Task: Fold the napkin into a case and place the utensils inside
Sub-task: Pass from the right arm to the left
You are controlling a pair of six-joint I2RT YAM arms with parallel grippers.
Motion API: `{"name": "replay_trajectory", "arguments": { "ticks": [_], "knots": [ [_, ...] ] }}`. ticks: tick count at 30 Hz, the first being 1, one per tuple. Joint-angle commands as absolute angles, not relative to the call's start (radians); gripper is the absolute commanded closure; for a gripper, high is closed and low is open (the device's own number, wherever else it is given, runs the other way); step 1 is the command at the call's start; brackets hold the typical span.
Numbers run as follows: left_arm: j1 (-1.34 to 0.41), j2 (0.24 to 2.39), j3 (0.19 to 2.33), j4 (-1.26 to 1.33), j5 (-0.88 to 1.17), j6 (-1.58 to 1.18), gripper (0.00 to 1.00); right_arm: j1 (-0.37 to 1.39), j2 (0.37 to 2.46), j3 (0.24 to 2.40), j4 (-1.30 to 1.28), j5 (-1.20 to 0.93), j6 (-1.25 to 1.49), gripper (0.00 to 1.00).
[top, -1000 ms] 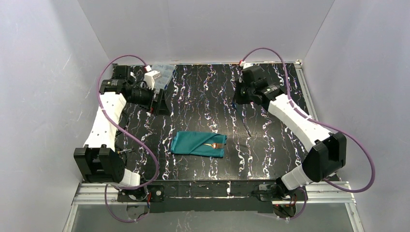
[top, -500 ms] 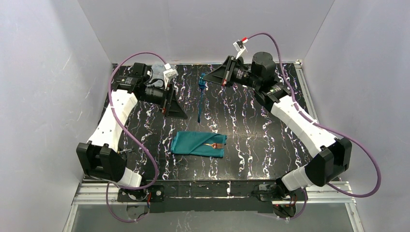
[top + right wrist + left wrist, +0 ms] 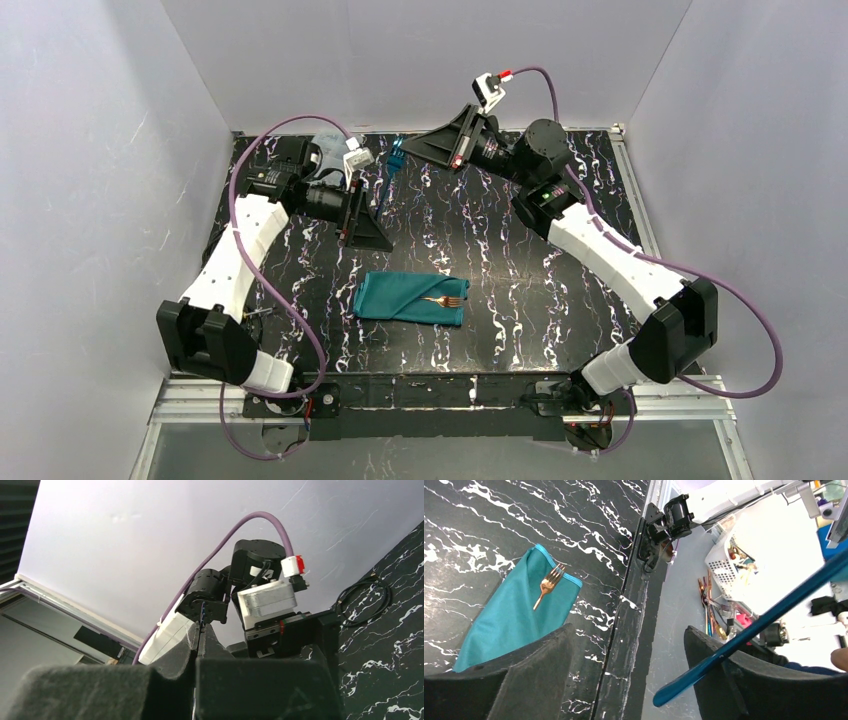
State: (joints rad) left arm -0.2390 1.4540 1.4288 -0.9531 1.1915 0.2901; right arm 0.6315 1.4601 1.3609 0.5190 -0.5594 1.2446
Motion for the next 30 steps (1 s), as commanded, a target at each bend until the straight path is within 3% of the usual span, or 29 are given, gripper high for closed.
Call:
{"name": "replay_trajectory", "arguments": {
  "ticks": [1, 4, 5, 6, 7, 8, 13, 17, 21, 22, 26, 30],
  "knots": [
    [-0.240, 1.388, 1.423, -0.935, 1.248, 0.287, 0.34, 0.638, 1.461, 1.351, 0.617, -0.548, 1.277, 0.99],
    [-0.239, 1.380, 1.446, -0.996, 1.241, 0.363, 0.46, 0.638, 1.454, 1.338, 0.606, -0.546, 1.267, 0.99],
    [-0.238, 1.376, 1.449, -1.012, 1.236, 0.383, 0.55, 0.638, 1.450, 1.335, 0.598, -0.545, 1.261, 0.99],
    [-0.239, 1.372, 1.452, -1.029, 1.232, 0.411, 0.70, 0.639, 1.448, 1.333, 0.589, -0.543, 1.255, 0.99],
    [-0.238, 1.367, 1.451, -1.041, 1.228, 0.432, 0.95, 0.639, 1.445, 1.332, 0.585, -0.543, 1.252, 0.99],
    [-0.238, 1.362, 1.450, -1.048, 1.219, 0.446, 1.00, 0.640, 1.447, 1.330, 0.586, -0.543, 1.253, 0.99],
    [-0.240, 1.332, 1.445, -1.064, 1.129, 0.513, 1.00, 0.640, 1.456, 1.339, 0.568, -0.557, 1.254, 0.99],
    [-0.240, 1.292, 1.473, -1.065, 0.912, 0.673, 1.00, 0.641, 1.446, 1.356, 0.434, -0.584, 1.215, 0.61],
    [-0.240, 1.227, 1.454, -0.990, 0.595, 0.930, 1.00, 0.639, 1.453, 1.461, 0.177, -0.615, 1.115, 0.10],
    [-0.240, 1.210, 1.436, -0.963, 0.526, 1.006, 1.00, 0.639, 1.455, 1.498, 0.092, -0.612, 1.078, 0.02],
    [-0.241, 1.101, 1.265, -0.692, 0.270, 1.281, 1.00, 0.636, 1.466, 1.606, -0.255, -0.590, 0.972, 0.01],
    [-0.244, 0.938, 0.951, -0.277, 0.173, 1.615, 1.00, 0.634, 1.450, 1.583, -0.429, -0.573, 0.962, 0.01]
  ]
}}
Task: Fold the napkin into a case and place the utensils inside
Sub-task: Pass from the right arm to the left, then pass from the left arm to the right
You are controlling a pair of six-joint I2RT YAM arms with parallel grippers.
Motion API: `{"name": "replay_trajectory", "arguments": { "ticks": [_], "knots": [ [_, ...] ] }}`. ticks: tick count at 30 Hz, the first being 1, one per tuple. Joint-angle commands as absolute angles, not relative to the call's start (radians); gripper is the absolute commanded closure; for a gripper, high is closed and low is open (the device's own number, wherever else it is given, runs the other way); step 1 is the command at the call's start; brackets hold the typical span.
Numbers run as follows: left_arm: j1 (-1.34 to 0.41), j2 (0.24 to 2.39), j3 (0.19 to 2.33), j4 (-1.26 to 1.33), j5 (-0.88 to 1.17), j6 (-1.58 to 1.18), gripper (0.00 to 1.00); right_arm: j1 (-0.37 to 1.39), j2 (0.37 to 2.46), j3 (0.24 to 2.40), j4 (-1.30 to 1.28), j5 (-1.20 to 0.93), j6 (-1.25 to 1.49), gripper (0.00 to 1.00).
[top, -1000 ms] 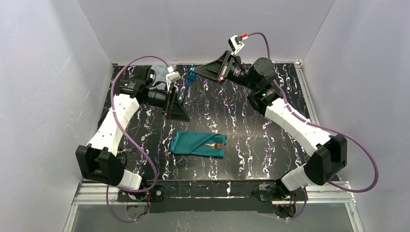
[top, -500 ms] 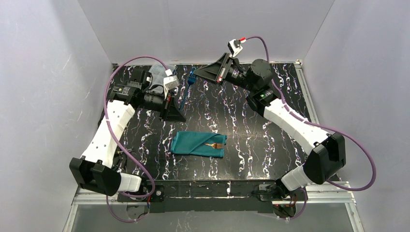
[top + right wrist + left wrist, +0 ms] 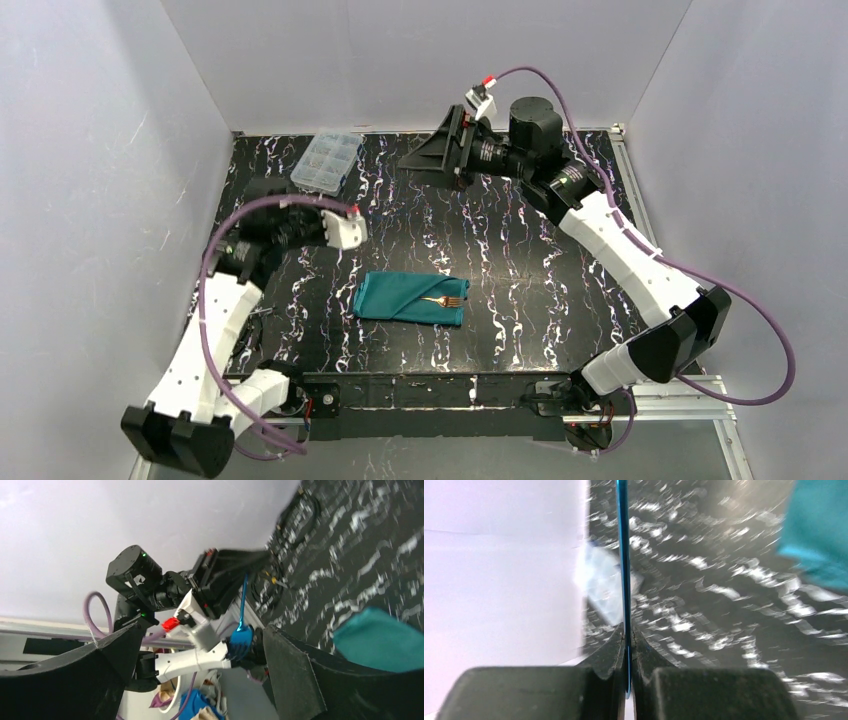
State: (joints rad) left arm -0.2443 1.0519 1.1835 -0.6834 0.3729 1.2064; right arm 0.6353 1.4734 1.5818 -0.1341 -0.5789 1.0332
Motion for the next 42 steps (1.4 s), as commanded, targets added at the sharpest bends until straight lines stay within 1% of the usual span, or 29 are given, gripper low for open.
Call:
{"name": "replay_trajectory", "arguments": {
  "ticks": [1, 3, 7, 8, 12, 16, 19, 24, 25, 26, 27, 30, 31, 36, 37, 38, 40, 41, 42],
  "knots": [
    [-0.243, 0.889, 0.873, -0.132, 0.183, 1.677, 1.00, 0.635, 1.444, 1.575, -0.442, -0.569, 0.965, 0.01],
    [-0.243, 0.845, 0.769, 0.069, 0.242, 1.798, 1.00, 0.636, 1.449, 1.588, -0.484, -0.568, 0.945, 0.01],
    [-0.245, 0.819, 0.741, 0.221, 0.338, 1.837, 1.00, 0.651, 1.472, 1.591, -0.525, -0.598, 0.910, 0.02],
    [-0.245, 0.821, 0.741, 0.245, 0.346, 1.844, 1.00, 0.661, 1.472, 1.574, -0.513, -0.612, 0.913, 0.04],
    [-0.245, 0.813, 0.745, 0.290, 0.394, 1.848, 1.00, 0.696, 1.466, 1.477, -0.438, -0.644, 0.951, 0.10],
    [-0.246, 0.802, 0.723, 0.310, 0.440, 1.911, 1.00, 0.714, 1.461, 1.369, -0.240, -0.695, 1.066, 0.20],
    [-0.245, 0.810, 0.716, 0.317, 0.441, 1.931, 1.00, 0.742, 1.474, 1.358, -0.179, -0.702, 1.118, 0.26],
    [-0.245, 0.821, 0.711, 0.335, 0.450, 1.949, 1.00, 0.757, 1.492, 1.356, -0.121, -0.724, 1.170, 0.33],
    [-0.245, 0.821, 0.710, 0.337, 0.450, 1.950, 1.00, 0.758, 1.495, 1.356, -0.114, -0.725, 1.177, 0.36],
    [-0.245, 0.820, 0.708, 0.339, 0.449, 1.953, 1.00, 0.759, 1.496, 1.351, -0.101, -0.725, 1.184, 0.41],
    [-0.246, 0.822, 0.706, 0.340, 0.447, 1.955, 1.00, 0.762, 1.495, 1.346, -0.088, -0.726, 1.194, 0.51],
    [-0.245, 0.826, 0.709, 0.344, 0.437, 1.954, 1.00, 0.767, 1.491, 1.321, -0.049, -0.729, 1.223, 0.65],
    [-0.245, 0.829, 0.712, 0.345, 0.434, 1.951, 1.00, 0.768, 1.489, 1.316, -0.041, -0.731, 1.228, 0.68],
    [-0.245, 0.841, 0.721, 0.350, 0.423, 1.945, 1.00, 0.767, 1.475, 1.287, -0.008, -0.731, 1.257, 0.70],
    [-0.245, 0.842, 0.721, 0.352, 0.424, 1.943, 1.00, 0.768, 1.473, 1.278, 0.025, -0.730, 1.268, 0.72],
    [-0.245, 0.842, 0.720, 0.353, 0.423, 1.941, 1.00, 0.769, 1.473, 1.270, 0.045, -0.731, 1.279, 0.78],
    [-0.246, 0.843, 0.717, 0.354, 0.421, 1.935, 1.00, 0.769, 1.473, 1.262, 0.068, -0.725, 1.291, 0.99],
    [-0.245, 0.843, 0.714, 0.354, 0.420, 1.930, 1.00, 0.769, 1.470, 1.260, 0.070, -0.722, 1.292, 0.99],
    [-0.246, 0.843, 0.713, 0.354, 0.415, 1.921, 0.96, 0.769, 1.467, 1.255, 0.075, -0.717, 1.292, 0.99]
  ]
}}
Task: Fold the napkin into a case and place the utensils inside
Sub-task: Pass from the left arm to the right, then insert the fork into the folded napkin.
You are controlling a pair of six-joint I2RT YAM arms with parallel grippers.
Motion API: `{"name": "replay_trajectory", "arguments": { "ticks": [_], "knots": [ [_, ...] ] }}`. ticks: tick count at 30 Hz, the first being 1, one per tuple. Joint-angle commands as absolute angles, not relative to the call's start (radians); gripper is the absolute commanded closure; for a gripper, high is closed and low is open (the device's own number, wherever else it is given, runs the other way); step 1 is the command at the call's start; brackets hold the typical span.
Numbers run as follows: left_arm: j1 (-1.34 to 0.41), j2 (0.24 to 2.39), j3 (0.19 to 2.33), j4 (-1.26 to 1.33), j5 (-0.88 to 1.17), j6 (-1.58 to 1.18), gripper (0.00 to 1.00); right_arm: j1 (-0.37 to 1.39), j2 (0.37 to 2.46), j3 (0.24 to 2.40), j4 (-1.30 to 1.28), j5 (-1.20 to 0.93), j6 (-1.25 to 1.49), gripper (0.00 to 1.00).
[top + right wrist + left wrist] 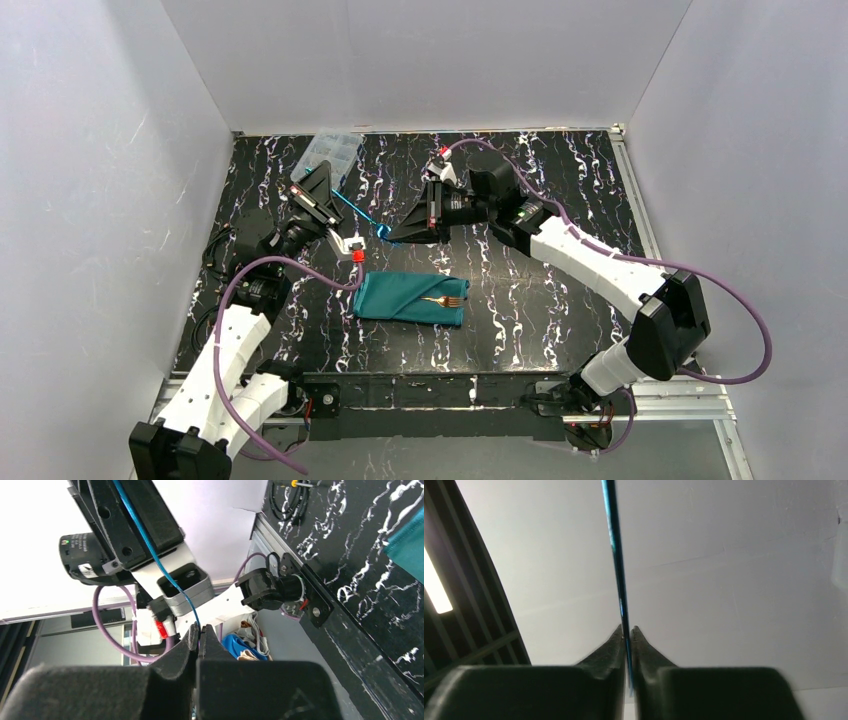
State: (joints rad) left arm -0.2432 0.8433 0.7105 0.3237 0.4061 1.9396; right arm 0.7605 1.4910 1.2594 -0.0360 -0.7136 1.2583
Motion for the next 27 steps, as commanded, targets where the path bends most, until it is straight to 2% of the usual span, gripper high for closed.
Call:
{"name": "replay_trajectory", "arguments": {
  "ticks": [1, 2, 6, 9, 10, 12, 16, 23, 27],
  "knots": [
    [-0.246, 0.840, 0.713, 0.354, 0.417, 1.905, 0.80, 0.769, 1.464, 1.250, 0.078, -0.710, 1.291, 0.99],
    [-0.245, 0.838, 0.714, 0.354, 0.417, 1.881, 0.69, 0.769, 1.460, 1.244, 0.079, -0.703, 1.287, 0.99],
    [-0.245, 0.836, 0.723, 0.352, 0.391, 1.804, 0.59, 0.764, 1.443, 1.216, 0.052, -0.689, 1.251, 0.99],
    [-0.245, 0.831, 0.728, 0.313, 0.367, 1.765, 0.47, 0.745, 1.417, 1.175, 0.031, -0.695, 1.228, 0.99],
    [-0.245, 0.824, 0.731, 0.289, 0.360, 1.744, 0.38, 0.737, 1.407, 1.156, 0.041, -0.700, 1.230, 0.99],
    [-0.246, 0.810, 0.750, 0.183, 0.348, 1.685, 0.04, 0.717, 1.389, 1.131, 0.041, -0.708, 1.225, 0.99],
    [-0.245, 0.778, 0.795, -0.006, 0.313, 1.543, 0.01, 0.677, 1.354, 1.089, 0.007, -0.734, 1.183, 0.99],
    [-0.243, 0.869, 0.956, -0.374, 0.190, 1.174, 0.02, 0.569, 1.298, 1.047, -0.279, -0.779, 0.947, 0.99],
    [-0.220, 0.976, 1.075, -0.612, 0.213, 0.876, 0.01, 0.514, 1.270, 1.056, -0.574, -0.784, 0.692, 0.99]
  ]
}}
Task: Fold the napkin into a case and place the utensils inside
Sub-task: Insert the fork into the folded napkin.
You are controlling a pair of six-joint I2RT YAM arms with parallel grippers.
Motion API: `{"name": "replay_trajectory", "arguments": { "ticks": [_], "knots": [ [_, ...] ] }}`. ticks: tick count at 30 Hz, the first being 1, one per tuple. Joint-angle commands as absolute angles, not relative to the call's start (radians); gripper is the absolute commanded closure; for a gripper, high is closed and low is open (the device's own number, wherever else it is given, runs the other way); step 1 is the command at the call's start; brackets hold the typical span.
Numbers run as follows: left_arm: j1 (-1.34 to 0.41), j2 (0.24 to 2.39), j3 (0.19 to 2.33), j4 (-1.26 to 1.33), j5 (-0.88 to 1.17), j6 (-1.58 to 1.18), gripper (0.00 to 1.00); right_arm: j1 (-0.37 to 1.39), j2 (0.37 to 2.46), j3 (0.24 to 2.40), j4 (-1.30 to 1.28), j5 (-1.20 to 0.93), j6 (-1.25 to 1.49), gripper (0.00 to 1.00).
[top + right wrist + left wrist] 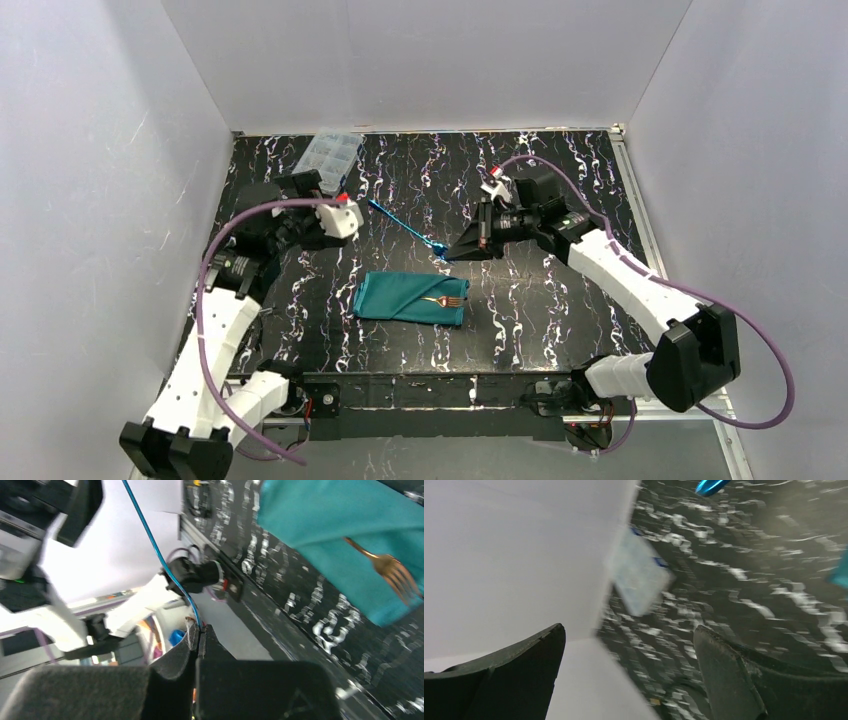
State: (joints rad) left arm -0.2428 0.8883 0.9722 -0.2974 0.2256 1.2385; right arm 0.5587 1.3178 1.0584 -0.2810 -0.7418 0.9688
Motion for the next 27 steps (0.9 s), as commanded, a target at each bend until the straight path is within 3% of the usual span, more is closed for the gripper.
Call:
{"name": "replay_trajectory", "arguments": {
  "ticks": [1, 5, 9, 17, 27],
  "knots": [
    [-0.206, 1.012, 1.095, -0.670, 0.239, 0.801, 0.02, 0.508, 1.259, 1.044, -0.623, -0.779, 0.645, 0.99],
    [-0.150, 1.192, 1.148, -0.892, 0.413, 0.571, 0.02, 0.501, 1.209, 0.970, -0.780, -0.726, 0.512, 0.99],
    [-0.123, 1.334, 1.143, -0.992, 0.557, 0.508, 0.07, 0.501, 1.146, 0.883, -0.839, -0.686, 0.476, 0.99],
    [-0.136, 1.410, 1.070, -0.900, 0.570, 0.464, 0.04, 0.502, 1.041, 0.758, -0.880, -0.637, 0.489, 0.99],
    [-0.220, 1.529, 1.021, -0.767, 0.534, 0.402, 0.04, 0.499, 1.144, 0.755, -0.831, -0.572, 0.463, 0.99]
  ]
}}
